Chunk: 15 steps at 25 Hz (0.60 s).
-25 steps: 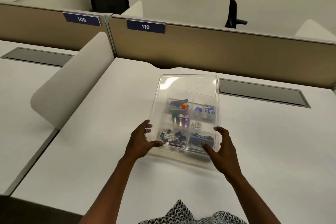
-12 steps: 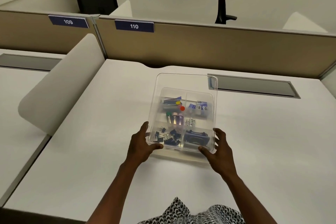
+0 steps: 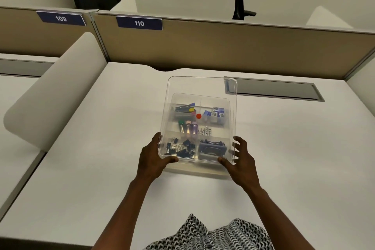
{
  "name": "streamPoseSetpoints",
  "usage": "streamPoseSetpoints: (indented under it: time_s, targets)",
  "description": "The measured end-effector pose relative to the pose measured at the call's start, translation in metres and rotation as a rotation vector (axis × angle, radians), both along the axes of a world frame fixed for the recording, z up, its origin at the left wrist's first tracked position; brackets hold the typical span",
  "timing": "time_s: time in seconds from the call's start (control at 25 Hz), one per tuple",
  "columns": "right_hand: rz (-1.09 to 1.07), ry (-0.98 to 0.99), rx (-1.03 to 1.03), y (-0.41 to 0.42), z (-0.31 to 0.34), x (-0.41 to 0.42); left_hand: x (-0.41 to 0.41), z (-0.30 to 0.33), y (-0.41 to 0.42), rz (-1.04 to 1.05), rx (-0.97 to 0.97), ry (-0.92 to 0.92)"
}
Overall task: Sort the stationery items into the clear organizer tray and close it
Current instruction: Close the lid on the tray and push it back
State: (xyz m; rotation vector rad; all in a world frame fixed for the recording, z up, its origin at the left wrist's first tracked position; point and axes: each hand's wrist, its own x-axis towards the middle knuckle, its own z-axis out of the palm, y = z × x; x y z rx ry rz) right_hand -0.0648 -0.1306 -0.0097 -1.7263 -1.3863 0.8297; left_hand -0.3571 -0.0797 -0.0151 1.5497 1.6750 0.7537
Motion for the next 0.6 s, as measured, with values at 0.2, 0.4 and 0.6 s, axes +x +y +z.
streamPoseSetpoints:
  time_s: [0.2,0.4,0.6]
  targets:
    - [-0.009,-0.019,-0.008,-0.001,-0.005,-0.001,-0.001,0.001,0.004,-0.009,0.006,0.017]
    - [-0.014,-0.056,-0.039,0.001,-0.008,-0.001,-0.001,-0.001,0.004,0.003,0.008,0.03]
    - [-0.02,-0.091,-0.083,0.0,-0.011,-0.002,-0.003,-0.004,0.007,-0.012,0.021,0.06]
